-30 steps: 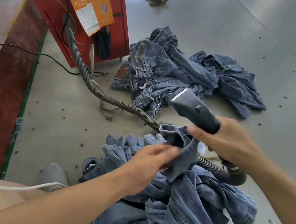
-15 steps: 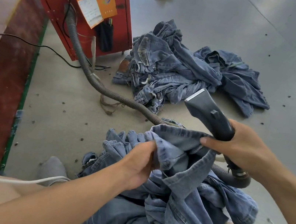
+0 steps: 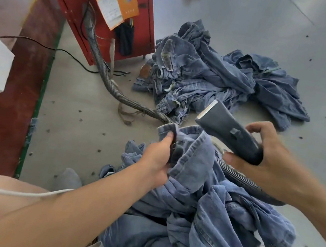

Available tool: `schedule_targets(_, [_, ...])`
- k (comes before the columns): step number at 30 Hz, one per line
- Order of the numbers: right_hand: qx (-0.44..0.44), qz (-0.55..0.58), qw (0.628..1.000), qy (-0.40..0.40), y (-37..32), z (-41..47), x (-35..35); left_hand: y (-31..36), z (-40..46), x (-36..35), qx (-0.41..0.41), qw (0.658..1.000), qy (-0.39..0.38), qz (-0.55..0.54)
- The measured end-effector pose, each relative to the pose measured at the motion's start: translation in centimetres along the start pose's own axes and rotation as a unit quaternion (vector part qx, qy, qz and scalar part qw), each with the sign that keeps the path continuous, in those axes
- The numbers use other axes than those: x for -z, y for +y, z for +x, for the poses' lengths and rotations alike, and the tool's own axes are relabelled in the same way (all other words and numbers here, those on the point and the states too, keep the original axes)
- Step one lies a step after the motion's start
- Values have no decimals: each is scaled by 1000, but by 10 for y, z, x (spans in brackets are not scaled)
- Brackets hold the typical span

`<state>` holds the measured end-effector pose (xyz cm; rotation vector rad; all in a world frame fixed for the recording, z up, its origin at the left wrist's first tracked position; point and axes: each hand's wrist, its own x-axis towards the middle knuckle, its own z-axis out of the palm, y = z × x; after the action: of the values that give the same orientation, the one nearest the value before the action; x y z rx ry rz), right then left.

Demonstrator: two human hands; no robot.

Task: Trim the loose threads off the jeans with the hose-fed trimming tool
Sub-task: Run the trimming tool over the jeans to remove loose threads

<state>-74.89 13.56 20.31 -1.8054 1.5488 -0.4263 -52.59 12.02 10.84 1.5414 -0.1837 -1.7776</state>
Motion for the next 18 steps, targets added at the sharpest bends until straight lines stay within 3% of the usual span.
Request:
schedule_targets(3, [71, -50, 996, -14, -3, -6, 5, 10, -6, -3, 9, 998, -58, -35])
schedule_targets(6, [102, -68, 991, 45, 6, -7, 20, 13, -12, -5, 13, 997, -61, -41])
schedule_targets(12, [100, -158, 982, 34, 11, -8, 38, 11, -21, -8, 20, 993, -72, -88])
schedule_targets(18, [69, -229, 971, -16, 2, 14, 8, 0, -22, -16, 17, 981, -145, -128])
